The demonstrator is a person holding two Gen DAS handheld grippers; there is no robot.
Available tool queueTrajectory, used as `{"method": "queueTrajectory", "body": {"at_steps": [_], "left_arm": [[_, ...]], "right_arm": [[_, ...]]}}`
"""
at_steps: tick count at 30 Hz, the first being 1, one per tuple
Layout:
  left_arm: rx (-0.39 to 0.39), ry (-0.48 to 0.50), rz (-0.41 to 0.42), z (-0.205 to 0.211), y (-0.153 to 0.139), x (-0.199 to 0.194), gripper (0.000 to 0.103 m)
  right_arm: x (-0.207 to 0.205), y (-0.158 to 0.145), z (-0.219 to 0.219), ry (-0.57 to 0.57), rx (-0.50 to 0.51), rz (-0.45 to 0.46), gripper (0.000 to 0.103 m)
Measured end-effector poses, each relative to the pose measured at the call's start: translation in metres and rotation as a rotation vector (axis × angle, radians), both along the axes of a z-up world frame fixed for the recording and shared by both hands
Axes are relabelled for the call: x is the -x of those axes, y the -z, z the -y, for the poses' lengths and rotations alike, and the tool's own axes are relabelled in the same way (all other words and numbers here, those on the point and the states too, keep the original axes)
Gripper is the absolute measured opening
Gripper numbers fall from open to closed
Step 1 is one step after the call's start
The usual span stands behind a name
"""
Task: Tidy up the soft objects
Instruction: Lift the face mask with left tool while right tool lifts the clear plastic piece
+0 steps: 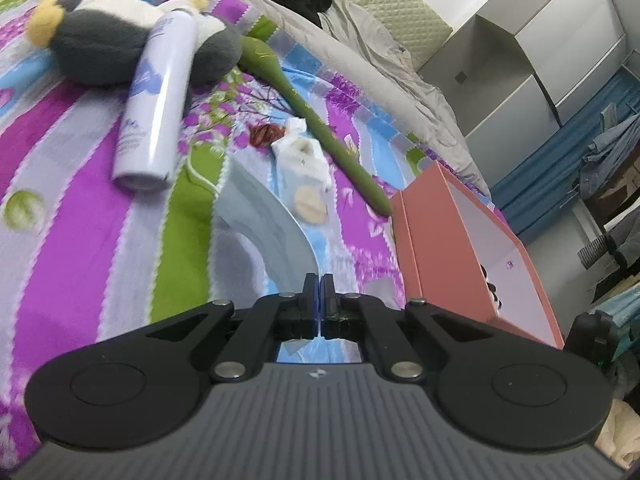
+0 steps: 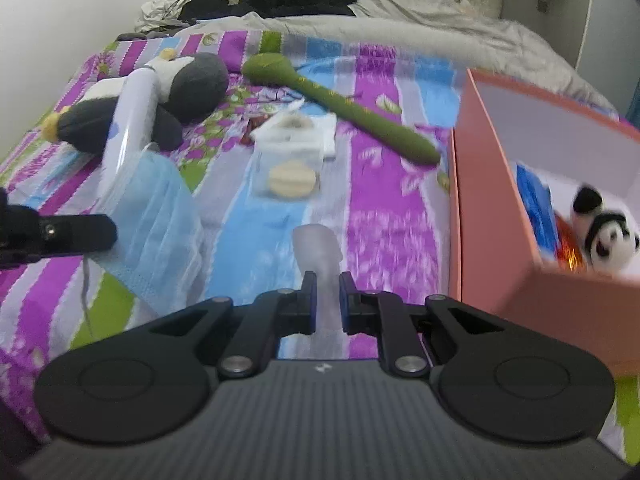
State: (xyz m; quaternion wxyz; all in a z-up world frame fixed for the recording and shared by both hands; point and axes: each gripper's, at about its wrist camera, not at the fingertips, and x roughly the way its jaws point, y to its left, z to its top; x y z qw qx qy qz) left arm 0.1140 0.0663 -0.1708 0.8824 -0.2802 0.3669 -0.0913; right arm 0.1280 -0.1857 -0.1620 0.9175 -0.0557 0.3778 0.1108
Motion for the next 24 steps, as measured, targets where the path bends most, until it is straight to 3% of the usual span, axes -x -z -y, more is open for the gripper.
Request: {"method": "queueTrajectory", "body": {"at_steps": [6,13,15,17,18,19,21,24], "left_arm": [[-0.015,-0.051,-0.045,-0.014,0.008,0.035,0.001],[-0.094,-0.124,-0.120,-0.028,0.023,0.056,0.002],[-0.103,-0.138,-0.131,-0.032,0.024,0.060,0.003],[-0.109,-0.140,-0.141,-0.036,0.025,0.062,0.019],[-0.110,-0.142,-0.140,-0.036,0.025,0.062,0.042],[-0.110,-0.143,-0.137,-0.039,0.025,0.064,0.051],[-0.117,-0.150,-0.120,-0.041,0.022,0.067,0.051],[-0.154,-0.130,-0.094,-0.037,0.016,0.067,0.051]], "right_arm": [[0.025,0.008,0.007,-0.013,-0.085,-0.068,0.015],[0.031,0.019,0.006,-0.058,-0.156,-0.163,0.019],[0.032,0.021,0.007,-0.054,-0.166,-0.173,0.024],[0.032,0.020,0.010,-0.049,-0.189,-0.179,0.030],[0.032,0.019,0.011,-0.046,-0.199,-0.181,0.033],[0.032,0.019,0.012,-0.047,-0.204,-0.184,0.034],[0.032,0.018,0.014,-0.058,-0.216,-0.192,0.040],[0.033,0.015,0.013,-0.072,-0.211,-0.175,0.040]]}}
